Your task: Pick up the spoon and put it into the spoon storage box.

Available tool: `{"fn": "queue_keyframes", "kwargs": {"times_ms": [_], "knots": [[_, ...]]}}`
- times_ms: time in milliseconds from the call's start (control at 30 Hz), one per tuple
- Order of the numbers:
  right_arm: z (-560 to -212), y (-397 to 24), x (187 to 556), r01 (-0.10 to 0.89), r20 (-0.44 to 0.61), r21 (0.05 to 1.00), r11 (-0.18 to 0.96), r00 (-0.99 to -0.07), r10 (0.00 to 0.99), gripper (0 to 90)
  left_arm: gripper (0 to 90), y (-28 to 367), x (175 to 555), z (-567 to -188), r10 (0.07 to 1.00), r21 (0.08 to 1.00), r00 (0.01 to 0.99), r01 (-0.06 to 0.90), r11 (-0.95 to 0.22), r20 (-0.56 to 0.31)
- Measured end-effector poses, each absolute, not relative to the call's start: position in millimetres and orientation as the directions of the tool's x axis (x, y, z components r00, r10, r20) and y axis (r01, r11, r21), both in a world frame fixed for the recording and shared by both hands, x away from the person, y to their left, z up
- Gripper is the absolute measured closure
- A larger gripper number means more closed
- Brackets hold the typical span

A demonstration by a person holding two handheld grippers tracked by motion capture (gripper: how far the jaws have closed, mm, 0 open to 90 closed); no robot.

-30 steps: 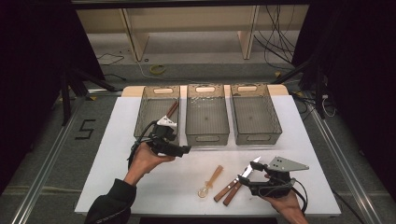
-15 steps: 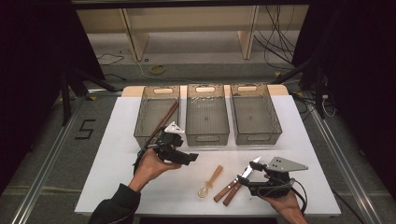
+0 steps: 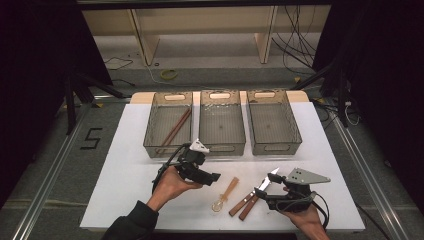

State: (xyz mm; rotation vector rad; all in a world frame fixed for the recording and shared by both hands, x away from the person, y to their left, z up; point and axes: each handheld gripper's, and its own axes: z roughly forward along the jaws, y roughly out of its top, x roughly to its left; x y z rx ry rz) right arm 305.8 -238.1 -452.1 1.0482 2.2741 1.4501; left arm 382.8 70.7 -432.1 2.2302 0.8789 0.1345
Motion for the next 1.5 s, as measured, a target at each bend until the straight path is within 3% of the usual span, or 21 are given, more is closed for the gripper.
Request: {"fn": "queue_keyframes", "kwargs": {"times_ms": [433, 733, 1200, 1500], "knots": [[-450.5, -234.6, 303.3, 0.423, 0.143, 0.867, 0.261, -0.715, 0.684, 27.2, 30.5, 42.5, 371.2, -452.8, 0.585, 0.611, 0.795, 0.546, -0.574, -0.161], [-451.0, -233.0, 303.0, 0.421, 0.137, 0.865, 0.271, -0.719, 0.681, 27.1, 41.1, 20.0, 366.7, -464.0, 0.558, 0.587, 0.822, 0.509, -0.629, -0.114], [-450.9, -233.4, 302.7, 0.423, 0.139, 0.865, 0.270, -0.719, 0.681, 27.2, 54.5, 14.1, 366.8, -474.9, 0.529, 0.557, 0.841, 0.496, -0.666, -0.117], [-451.1, -233.0, 302.8, 0.423, 0.137, 0.864, 0.273, -0.720, 0.680, 27.2, 63.9, 8.6, 360.6, -477.0, 0.503, 0.551, 0.864, 0.429, -0.715, -0.021]]}}
